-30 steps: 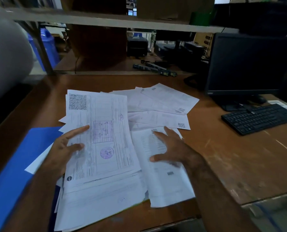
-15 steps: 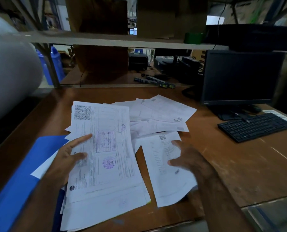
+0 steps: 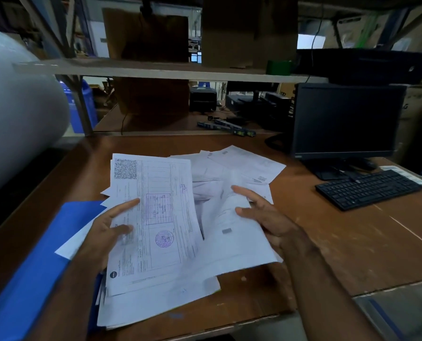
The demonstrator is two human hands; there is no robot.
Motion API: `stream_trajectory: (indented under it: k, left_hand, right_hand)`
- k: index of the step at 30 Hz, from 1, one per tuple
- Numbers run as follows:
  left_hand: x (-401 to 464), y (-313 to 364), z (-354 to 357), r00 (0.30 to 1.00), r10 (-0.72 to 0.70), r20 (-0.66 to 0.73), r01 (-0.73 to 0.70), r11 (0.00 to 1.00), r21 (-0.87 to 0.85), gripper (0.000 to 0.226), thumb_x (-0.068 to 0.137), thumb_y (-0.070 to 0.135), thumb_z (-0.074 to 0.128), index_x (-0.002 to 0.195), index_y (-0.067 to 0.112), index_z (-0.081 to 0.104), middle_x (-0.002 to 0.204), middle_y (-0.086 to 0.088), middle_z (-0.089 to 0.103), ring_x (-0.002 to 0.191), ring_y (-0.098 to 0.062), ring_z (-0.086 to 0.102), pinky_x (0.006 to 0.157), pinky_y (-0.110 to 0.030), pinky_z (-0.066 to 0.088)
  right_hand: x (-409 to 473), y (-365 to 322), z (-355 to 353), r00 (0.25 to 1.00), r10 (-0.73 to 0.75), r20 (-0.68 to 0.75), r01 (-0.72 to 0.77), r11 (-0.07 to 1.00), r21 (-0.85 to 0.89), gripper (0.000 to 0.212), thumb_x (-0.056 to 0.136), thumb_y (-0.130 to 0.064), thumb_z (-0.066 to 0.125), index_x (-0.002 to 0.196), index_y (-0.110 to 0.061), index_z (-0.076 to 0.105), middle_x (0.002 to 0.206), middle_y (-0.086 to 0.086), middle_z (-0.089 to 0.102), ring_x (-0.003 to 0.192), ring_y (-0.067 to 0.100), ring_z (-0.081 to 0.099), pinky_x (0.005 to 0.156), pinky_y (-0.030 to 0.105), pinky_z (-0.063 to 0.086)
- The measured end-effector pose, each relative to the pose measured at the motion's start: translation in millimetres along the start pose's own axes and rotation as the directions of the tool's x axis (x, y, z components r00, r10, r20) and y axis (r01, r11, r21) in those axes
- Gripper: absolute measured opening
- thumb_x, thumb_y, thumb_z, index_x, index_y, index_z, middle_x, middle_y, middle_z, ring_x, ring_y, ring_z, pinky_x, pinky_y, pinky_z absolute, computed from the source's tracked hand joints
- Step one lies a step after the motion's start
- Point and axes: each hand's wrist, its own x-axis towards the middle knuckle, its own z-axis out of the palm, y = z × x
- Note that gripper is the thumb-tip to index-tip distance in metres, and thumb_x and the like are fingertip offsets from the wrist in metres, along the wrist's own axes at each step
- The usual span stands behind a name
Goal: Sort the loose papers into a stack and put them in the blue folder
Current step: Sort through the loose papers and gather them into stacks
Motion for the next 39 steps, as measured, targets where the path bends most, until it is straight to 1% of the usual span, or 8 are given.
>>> stream_trajectory:
  k: [7,13,17,20,23,28,33,39]
  left_hand:
    - [-2.0,0.1,-3.6,1.0,-0.012,-0.008,0.012,1.0,-0.009,0.056,0.092,-0.016,0.057,0.124,0.027,0.074,0.134,0.005,0.067,0.115,-0.027,0.069,0.084,-0.045,0.063]
    - [-1.2,4.7,3.3,0.999,0.037,-0.005,-0.036,0.997,0.067,0.061,0.088,-0.018,0.058,0.125,0.028,0.072,0.134,0.015,0.063,0.12,-0.013,0.061,0.077,-0.021,0.059]
    - [0.0,2.1,0.4,1.0,-0.006,-0.013,0.005,0.999,-0.032,0.06,0.089,-0.019,0.056,0.123,0.026,0.075,0.131,0.005,0.069,0.116,-0.025,0.068,0.087,-0.042,0.062]
    - [0.6,-1.8,-6.0,0.999,-0.036,-0.008,0.036,0.999,-0.032,0.056,0.092,-0.015,0.057,0.12,0.029,0.076,0.132,0.002,0.069,0.116,-0.031,0.069,0.093,-0.058,0.057]
    - [1.2,-5.1,-9.6,0.999,-0.04,-0.01,0.04,0.999,-0.028,0.058,0.092,-0.016,0.056,0.12,0.031,0.076,0.134,0.001,0.068,0.118,-0.03,0.067,0.096,-0.058,0.055]
    - [0.7,-5.3,-8.9,1.0,-0.013,-0.027,0.013,1.0,-0.007,0.063,0.09,-0.017,0.055,0.124,0.033,0.073,0.138,0.005,0.065,0.121,-0.024,0.066,0.09,-0.044,0.06]
    - [-2.6,2.9,-0.1,0.999,0.001,-0.05,-0.004,0.999,-0.055,0.066,0.088,-0.019,0.056,0.129,0.031,0.07,0.138,0.011,0.063,0.118,-0.017,0.065,0.071,-0.019,0.059]
    - [0.9,4.0,3.5,1.0,0.019,0.01,-0.017,0.993,-0.113,0.068,0.094,0.002,0.065,0.142,0.049,0.054,0.15,0.013,0.054,0.131,-0.025,0.058,0.102,-0.049,0.053]
  right_hand:
    - [-6.6,-68.3,10.0,0.976,-0.18,-0.123,0.069,0.791,-0.608,0.047,0.08,-0.019,0.086,0.118,-0.043,0.074,0.131,-0.018,0.062,0.131,0.019,0.053,0.114,0.043,0.044]
    - [-1.3,-91.7,19.3,0.893,-0.449,-0.027,0.445,0.891,-0.091,0.049,0.087,-0.005,0.073,0.13,-0.027,0.068,0.135,0.002,0.067,0.116,0.029,0.068,0.093,0.049,0.059]
    - [31.4,-39.5,-8.2,0.925,-0.361,-0.116,0.211,0.744,-0.634,0.047,0.086,-0.022,0.082,0.127,-0.041,0.068,0.135,-0.018,0.062,0.117,0.0,0.063,0.104,0.037,0.054]
    - [40.7,-8.5,-18.4,0.953,-0.243,-0.179,0.038,0.683,-0.729,0.038,0.091,-0.023,0.077,0.123,-0.041,0.07,0.138,-0.018,0.058,0.125,0.006,0.056,0.106,0.024,0.047]
    - [35.5,-5.6,-8.9,0.949,-0.271,-0.161,0.09,0.722,-0.686,0.037,0.096,-0.013,0.07,0.129,-0.03,0.069,0.124,-0.028,0.057,0.108,-0.006,0.059,0.078,0.0,0.044]
    - [36.0,-9.2,2.9,0.953,-0.277,-0.126,0.252,0.95,-0.183,0.043,0.096,-0.012,0.067,0.135,-0.029,0.064,0.132,-0.013,0.067,0.11,0.017,0.071,0.09,0.038,0.061]
    - [64.8,28.1,26.1,0.931,-0.358,-0.063,0.287,0.831,-0.477,0.049,0.091,-0.017,0.075,0.134,-0.036,0.061,0.133,-0.022,0.061,0.121,0.002,0.062,0.094,0.019,0.054]
    - [84.7,57.3,39.6,0.953,-0.296,-0.063,0.245,0.875,-0.418,0.046,0.092,-0.017,0.075,0.131,-0.042,0.066,0.138,-0.018,0.061,0.125,0.008,0.06,0.101,0.034,0.055]
